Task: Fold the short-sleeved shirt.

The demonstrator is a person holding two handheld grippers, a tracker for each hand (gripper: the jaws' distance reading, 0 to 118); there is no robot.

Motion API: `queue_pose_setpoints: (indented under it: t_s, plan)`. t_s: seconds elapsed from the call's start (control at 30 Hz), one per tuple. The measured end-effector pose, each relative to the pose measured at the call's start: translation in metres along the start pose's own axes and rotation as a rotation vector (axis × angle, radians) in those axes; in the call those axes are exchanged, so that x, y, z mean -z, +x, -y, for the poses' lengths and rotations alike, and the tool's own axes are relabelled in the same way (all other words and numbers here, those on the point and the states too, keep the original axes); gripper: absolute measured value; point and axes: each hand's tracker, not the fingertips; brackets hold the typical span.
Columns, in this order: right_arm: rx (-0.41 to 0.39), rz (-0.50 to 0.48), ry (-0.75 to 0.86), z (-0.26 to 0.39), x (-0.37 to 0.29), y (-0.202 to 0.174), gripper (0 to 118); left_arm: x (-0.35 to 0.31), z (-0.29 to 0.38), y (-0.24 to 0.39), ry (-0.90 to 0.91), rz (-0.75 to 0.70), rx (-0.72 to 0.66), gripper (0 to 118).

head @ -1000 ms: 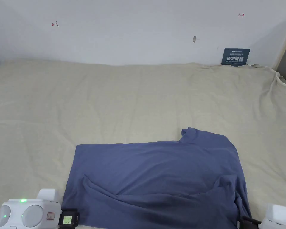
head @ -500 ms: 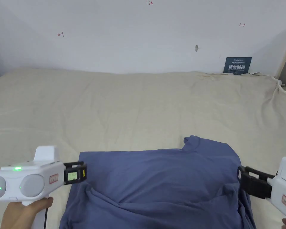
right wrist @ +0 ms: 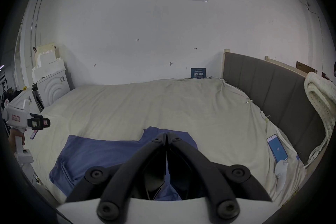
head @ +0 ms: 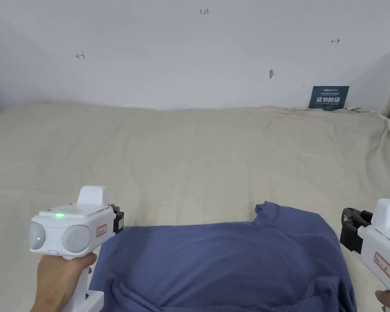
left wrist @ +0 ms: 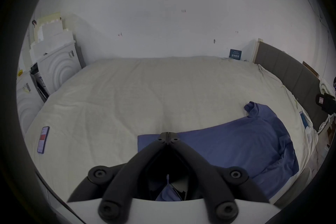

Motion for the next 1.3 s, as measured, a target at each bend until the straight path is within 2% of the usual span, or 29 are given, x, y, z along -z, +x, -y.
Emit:
queue_pose_setpoints:
  t_s: [0.37, 0.4, 0.43, 0.5, 0.57, 0.63, 0.83, 0.9, 0.93, 0.97, 1.03, 1.07, 1.13, 1.3]
  plan:
    - [-0.002, -0.011, -0.049, -0.002, 0.055, 0.0, 0, 0.116, -0.022, -0.029, -0.24, 0.037, -0.064, 0]
    - [-0.002, -0.013, -0.055, -0.001, 0.06, 0.0, 0, 0.131, -0.023, -0.036, -0.261, 0.031, -0.073, 5]
    - [0.0, -0.011, -0.062, 0.0, 0.064, 0.001, 0, 0.14, -0.023, -0.04, -0.276, 0.03, -0.078, 14]
    - [0.003, -0.011, -0.076, 0.003, 0.072, 0.002, 1, 0.157, -0.024, -0.047, -0.33, 0.015, -0.082, 54]
    - [0.01, -0.01, -0.088, 0.006, 0.078, 0.003, 0, 0.171, -0.023, -0.051, -0.383, 0.005, -0.061, 82]
    - [0.007, -0.006, -0.099, 0.008, 0.082, 0.004, 0, 0.178, -0.019, -0.051, -0.394, -0.023, -0.012, 84]
    - [0.008, 0.004, -0.127, 0.015, 0.089, 0.007, 1, 0.189, -0.008, -0.052, -0.449, -0.048, -0.022, 84]
    - [0.01, 0.005, -0.137, 0.017, 0.09, 0.009, 0, 0.197, -0.003, -0.051, -0.471, -0.046, -0.024, 80]
    - [0.012, 0.004, -0.142, 0.018, 0.09, 0.01, 0, 0.205, 0.001, -0.053, -0.488, -0.038, -0.032, 71]
    - [0.014, 0.004, -0.147, 0.018, 0.09, 0.011, 1, 0.206, 0.002, -0.052, -0.507, -0.025, -0.039, 57]
    - [0.011, 0.008, -0.154, 0.019, 0.09, 0.013, 0, 0.199, -0.002, -0.048, -0.484, -0.024, -0.048, 46]
    - [0.008, 0.009, -0.156, 0.018, 0.09, 0.014, 0, 0.197, -0.004, -0.047, -0.484, -0.012, -0.058, 27]
    - [0.009, 0.008, -0.164, 0.016, 0.093, 0.017, 1, 0.194, -0.006, -0.043, -0.474, 0.017, -0.047, 4]
    - [0.03, -0.007, -0.179, 0.004, 0.119, 0.028, 1, 0.169, -0.014, -0.03, -0.411, 0.04, -0.006, 0]
